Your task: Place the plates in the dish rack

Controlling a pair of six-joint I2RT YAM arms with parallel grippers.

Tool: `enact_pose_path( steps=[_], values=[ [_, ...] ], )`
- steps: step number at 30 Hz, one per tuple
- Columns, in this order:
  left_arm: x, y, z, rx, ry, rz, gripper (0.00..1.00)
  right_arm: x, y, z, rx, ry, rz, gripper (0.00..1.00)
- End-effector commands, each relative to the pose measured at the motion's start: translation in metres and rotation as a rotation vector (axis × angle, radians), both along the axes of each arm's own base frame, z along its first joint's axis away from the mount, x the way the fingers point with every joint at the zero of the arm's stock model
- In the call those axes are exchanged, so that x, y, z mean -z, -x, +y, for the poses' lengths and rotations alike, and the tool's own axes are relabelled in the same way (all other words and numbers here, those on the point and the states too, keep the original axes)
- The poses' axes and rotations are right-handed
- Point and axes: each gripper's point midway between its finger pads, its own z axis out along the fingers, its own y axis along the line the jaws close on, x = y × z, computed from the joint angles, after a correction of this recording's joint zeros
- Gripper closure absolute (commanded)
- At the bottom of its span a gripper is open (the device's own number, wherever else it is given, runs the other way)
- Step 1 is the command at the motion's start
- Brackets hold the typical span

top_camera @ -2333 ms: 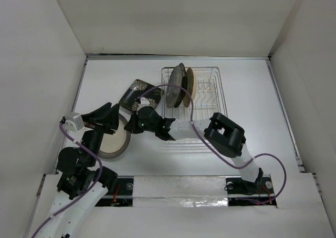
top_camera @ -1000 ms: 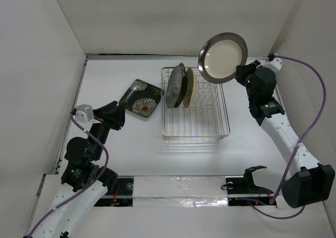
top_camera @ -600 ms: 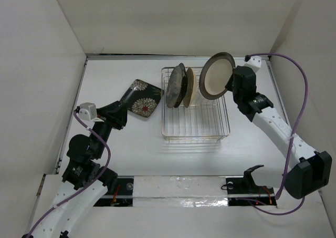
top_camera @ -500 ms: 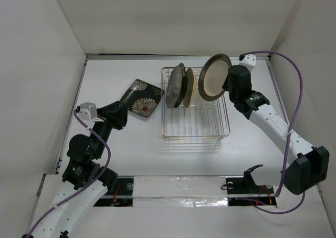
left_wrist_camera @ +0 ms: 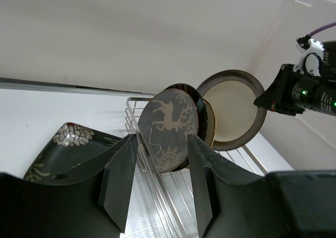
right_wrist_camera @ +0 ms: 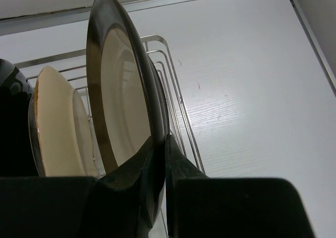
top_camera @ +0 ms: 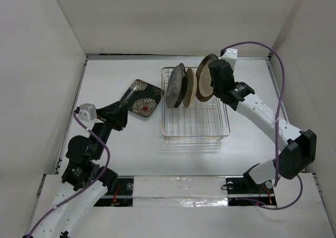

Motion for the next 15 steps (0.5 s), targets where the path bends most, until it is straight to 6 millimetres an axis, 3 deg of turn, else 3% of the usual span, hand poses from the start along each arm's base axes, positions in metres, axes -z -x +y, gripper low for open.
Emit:
enact_pose_path(
  steps=[1, 8, 15],
  values=[
    [-0.019, 0.007, 0.002, 0.009, 0.036, -0.055, 0.60, -0.076, -0.008, 0.005, 0.073, -0.062, -0.201, 1.00],
    [-0.020, 0.008, 0.003, 0.008, 0.041, -0.060, 0.60, -0.064, -0.017, 0.020, 0.079, 0.020, -0.143, 1.00],
    [-0.015, 0.004, -0.001, 0.015, 0.030, -0.040, 0.60, -0.038, -0.030, 0.038, 0.062, 0.082, -0.081, 1.00]
  ],
)
